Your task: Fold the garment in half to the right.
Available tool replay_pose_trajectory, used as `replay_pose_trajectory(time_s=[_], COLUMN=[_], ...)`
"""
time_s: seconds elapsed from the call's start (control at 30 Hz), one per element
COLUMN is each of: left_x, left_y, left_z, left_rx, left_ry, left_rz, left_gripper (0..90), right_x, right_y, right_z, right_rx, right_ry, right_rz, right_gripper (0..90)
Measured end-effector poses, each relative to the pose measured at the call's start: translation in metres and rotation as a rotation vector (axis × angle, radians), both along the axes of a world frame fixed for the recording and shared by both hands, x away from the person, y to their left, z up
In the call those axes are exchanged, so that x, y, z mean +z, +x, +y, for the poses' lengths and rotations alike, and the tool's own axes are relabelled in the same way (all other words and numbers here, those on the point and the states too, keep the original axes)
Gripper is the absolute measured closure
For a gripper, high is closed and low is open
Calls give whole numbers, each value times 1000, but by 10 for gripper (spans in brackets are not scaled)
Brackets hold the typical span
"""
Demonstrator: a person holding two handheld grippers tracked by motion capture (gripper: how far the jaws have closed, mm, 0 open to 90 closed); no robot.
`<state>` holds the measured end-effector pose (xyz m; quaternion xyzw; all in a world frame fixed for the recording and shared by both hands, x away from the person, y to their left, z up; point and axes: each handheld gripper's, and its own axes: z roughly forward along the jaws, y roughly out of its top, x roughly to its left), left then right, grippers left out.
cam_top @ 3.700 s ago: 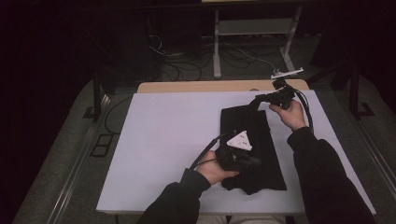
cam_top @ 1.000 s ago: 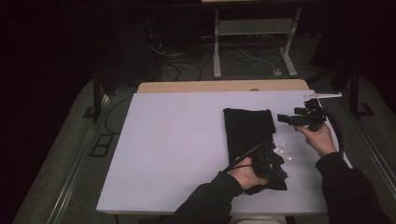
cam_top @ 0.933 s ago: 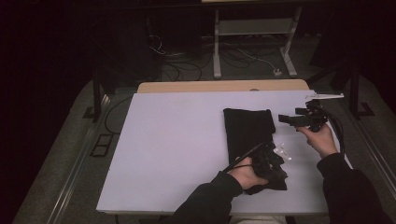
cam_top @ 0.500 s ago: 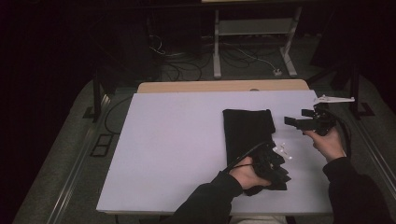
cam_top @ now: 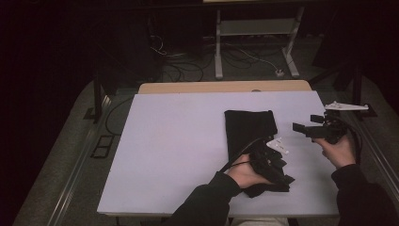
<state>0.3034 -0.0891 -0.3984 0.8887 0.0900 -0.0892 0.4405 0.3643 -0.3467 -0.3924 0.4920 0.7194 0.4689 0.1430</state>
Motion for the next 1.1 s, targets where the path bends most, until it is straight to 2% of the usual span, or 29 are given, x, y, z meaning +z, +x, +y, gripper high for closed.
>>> replay_pose_trajectory(time_s=[0.17, 0.3, 0.4, 0.53, 0.67, 0.93, 1.1], left_x=[5, 8, 9, 11, 12, 12, 13], left_y=[4, 8, 11, 14, 15, 20, 19], left_z=[7, 13, 18, 28, 38, 60, 69], left_rx=[32, 53, 85, 108, 129, 170, 181], left_ry=[-31, -24, -14, -32, -48, -73, -73], left_rz=[11, 5, -20, -30, -67, -87, -103], left_gripper=[204, 104, 5, 0, 0, 0, 0], right_x=[-1, -1, -1, -2, -2, -4, -3], right_y=[-7, -13, -17, -21, -26, -33, -39], right_z=[-2, -2, -2, -3, -5, -8, -6], right_rx=[-4, 0, 3, 0, -1, -5, 6], right_ry=[-5, 0, -5, -4, -1, -7, -14], right_rz=[4, -3, -7, -5, -5, -3, -6], right_gripper=[0, 0, 0, 0, 0, 0, 0])
